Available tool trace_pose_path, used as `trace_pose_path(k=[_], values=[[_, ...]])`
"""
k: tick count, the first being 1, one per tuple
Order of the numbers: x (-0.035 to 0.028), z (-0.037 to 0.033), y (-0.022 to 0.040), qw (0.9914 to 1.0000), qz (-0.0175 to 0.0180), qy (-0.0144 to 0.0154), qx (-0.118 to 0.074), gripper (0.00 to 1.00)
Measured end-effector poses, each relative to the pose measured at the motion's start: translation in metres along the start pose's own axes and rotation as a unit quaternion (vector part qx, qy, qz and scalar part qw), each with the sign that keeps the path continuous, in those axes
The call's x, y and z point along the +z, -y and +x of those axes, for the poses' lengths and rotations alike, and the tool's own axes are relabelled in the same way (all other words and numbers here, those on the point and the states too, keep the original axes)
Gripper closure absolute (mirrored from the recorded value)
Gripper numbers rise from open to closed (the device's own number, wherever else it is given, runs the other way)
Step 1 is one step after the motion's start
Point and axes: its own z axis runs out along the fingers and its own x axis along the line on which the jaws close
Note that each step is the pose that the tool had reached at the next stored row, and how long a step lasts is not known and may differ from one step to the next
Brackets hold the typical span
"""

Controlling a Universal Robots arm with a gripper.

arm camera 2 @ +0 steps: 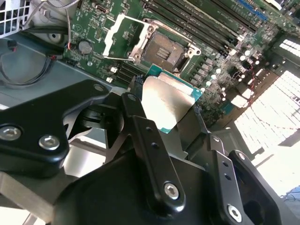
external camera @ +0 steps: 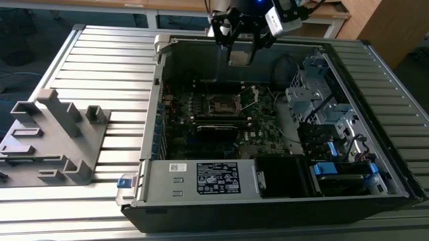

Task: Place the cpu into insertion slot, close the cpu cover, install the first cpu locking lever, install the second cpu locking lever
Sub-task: 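Place the cpu into insertion slot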

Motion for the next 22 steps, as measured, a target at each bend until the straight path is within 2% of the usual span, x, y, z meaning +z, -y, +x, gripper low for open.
trace_pose_path(k=[5,13,22], values=[[0.006,0.0008,0.0006,1.0,0.0001,0.0,0.0,0.46],[0.0064,0.0009,0.0006,1.0,0.0,0.0,0.0,0.46],[0.0099,0.001,0.0009,1.0,0.0,0.0,0.0,0.46]])
